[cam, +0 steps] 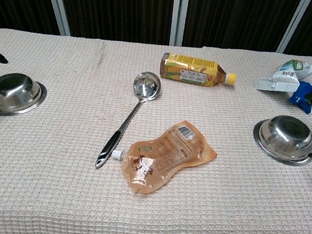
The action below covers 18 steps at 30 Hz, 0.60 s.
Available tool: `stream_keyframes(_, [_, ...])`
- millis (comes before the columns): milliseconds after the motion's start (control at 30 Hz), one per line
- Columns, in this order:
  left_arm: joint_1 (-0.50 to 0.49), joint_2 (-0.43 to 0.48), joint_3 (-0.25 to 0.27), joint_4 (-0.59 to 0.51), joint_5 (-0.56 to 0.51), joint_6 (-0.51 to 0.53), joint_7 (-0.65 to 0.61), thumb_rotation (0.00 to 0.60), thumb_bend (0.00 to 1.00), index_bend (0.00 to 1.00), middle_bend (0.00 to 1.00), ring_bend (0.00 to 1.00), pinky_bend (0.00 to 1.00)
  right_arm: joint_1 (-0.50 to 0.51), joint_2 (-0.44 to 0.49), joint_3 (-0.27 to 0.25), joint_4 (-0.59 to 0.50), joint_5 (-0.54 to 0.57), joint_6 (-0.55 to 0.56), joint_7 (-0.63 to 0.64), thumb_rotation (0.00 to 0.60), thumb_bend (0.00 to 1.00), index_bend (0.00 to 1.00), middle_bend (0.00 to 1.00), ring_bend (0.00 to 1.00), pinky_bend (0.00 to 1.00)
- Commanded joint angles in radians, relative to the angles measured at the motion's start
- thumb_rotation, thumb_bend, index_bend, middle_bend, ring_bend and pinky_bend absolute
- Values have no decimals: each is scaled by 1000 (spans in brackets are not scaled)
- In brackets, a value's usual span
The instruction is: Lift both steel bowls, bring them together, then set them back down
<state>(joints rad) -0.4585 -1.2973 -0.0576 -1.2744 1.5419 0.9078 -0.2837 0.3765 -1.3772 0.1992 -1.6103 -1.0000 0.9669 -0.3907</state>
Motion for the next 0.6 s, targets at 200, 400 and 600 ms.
stream_keyframes(200, [-148,-62,-7,127,-57,-175,-55,600,0,114,48,0,143,93,-30,1,38,89,-77,-30,600,0,0,0,0,0])
stream_keyframes(400, [-186,-102,17,207,-44,-218,-129,600,0,116,63,7,190,136,-57,-14,70,128,-101,-38,600,1,0,0,0,0])
stream_keyframes(600, [-217,-152,47,287,-29,-258,-192,600,0,157,126,67,273,171,-76,-28,103,176,-126,-40,600,20,0,0,0,39])
